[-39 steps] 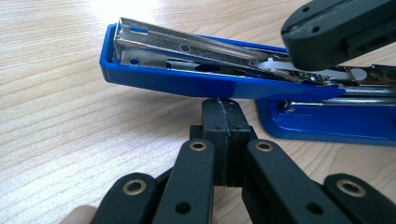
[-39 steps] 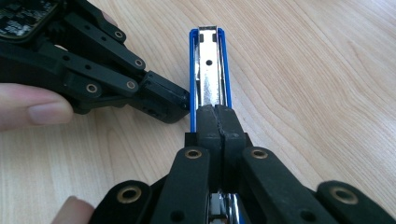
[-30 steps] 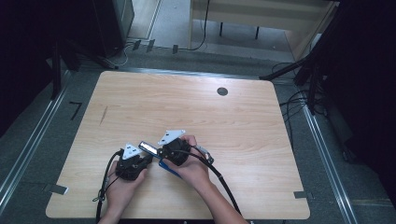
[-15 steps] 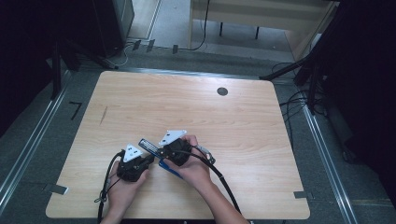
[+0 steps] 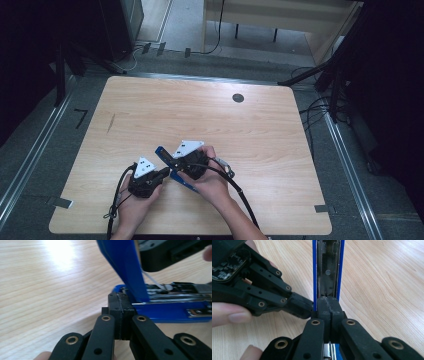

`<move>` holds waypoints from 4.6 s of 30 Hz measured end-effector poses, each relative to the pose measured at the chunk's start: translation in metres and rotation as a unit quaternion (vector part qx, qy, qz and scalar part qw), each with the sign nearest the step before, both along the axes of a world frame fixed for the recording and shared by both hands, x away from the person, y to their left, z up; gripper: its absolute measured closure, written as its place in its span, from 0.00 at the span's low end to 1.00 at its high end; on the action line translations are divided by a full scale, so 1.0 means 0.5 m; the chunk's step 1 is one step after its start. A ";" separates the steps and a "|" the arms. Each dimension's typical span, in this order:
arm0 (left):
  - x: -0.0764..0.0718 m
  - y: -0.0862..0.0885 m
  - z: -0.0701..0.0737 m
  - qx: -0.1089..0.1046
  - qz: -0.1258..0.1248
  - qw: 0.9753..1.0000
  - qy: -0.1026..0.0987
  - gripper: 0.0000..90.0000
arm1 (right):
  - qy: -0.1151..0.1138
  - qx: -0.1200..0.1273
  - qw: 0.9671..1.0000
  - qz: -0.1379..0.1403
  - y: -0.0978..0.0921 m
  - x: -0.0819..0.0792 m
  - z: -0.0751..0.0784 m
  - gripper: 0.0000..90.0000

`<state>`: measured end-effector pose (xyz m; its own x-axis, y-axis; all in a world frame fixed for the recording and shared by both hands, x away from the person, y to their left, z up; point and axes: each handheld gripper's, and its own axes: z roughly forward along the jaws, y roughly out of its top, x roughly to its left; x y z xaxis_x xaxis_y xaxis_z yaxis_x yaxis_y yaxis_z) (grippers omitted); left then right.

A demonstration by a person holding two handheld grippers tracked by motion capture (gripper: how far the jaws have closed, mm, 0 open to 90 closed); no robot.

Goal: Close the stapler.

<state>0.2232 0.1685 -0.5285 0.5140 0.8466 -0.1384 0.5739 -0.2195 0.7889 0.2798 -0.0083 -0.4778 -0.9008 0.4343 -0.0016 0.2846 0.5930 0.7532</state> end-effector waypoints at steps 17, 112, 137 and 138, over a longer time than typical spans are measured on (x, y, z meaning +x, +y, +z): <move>-0.025 -0.053 -0.006 0.006 -0.057 0.998 -0.005 1.00 | -0.006 0.021 1.000 -0.002 -0.045 -0.016 0.022 1.00; -0.022 -0.068 -0.007 0.019 -0.062 0.998 -0.005 1.00 | -0.048 0.086 0.994 -0.038 -0.083 -0.032 0.062 1.00; -0.034 -0.075 -0.007 0.032 -0.100 0.994 -0.013 1.00 | -0.011 0.074 0.995 -0.061 -0.213 -0.106 -0.032 1.00; -0.034 -0.075 -0.007 0.031 -0.099 0.994 -0.013 1.00 | -0.012 0.074 0.995 -0.061 -0.214 -0.107 -0.032 1.00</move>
